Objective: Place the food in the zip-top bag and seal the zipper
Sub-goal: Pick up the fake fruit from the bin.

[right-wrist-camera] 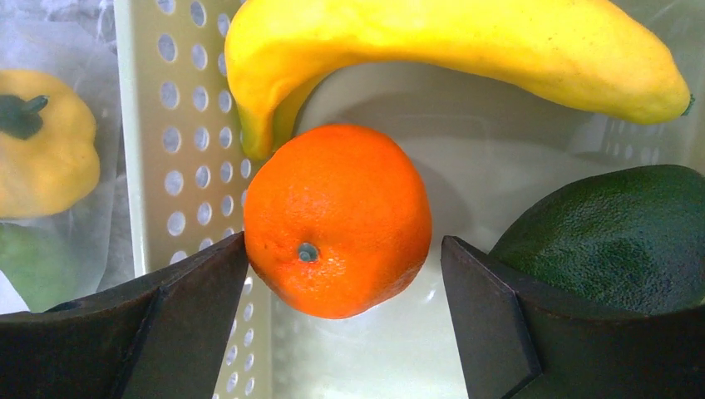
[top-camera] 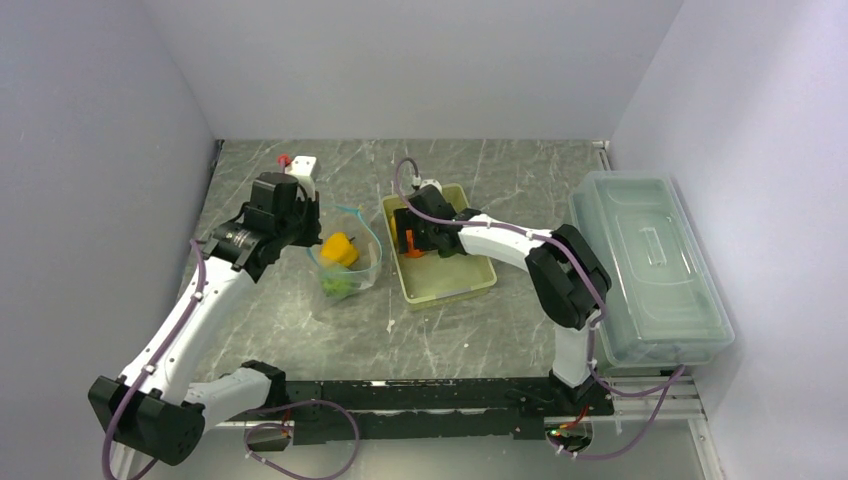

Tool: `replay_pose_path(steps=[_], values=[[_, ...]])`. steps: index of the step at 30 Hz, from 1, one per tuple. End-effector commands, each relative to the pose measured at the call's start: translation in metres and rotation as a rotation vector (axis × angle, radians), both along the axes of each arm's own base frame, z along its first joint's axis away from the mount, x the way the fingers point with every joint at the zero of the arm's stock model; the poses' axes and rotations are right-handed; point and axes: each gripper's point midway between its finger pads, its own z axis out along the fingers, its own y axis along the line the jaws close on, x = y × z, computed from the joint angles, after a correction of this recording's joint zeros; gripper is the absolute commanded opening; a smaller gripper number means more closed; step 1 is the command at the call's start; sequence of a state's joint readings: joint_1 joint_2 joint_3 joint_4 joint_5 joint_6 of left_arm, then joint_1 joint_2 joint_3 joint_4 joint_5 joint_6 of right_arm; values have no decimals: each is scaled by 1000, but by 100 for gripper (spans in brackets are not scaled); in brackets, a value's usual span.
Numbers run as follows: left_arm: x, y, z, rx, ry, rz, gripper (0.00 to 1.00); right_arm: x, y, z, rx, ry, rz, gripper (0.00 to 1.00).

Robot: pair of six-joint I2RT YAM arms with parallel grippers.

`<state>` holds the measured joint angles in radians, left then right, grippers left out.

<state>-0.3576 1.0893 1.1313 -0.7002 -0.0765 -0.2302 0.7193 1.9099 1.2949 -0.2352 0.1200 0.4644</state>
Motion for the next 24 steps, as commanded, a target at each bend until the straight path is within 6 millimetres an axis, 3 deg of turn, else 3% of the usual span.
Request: replay_pose_path(steps=[1,12,24], values=[[1,1,9,-4,-48,-4,0,14,8,13,37,-41,-16,88],[1,0,9,-8,-42,-8,0,13,2,29,34,-82,-20,56],[0,0,8,-4,-41,-7,0,4,-12,82,61,-176,-18,54]])
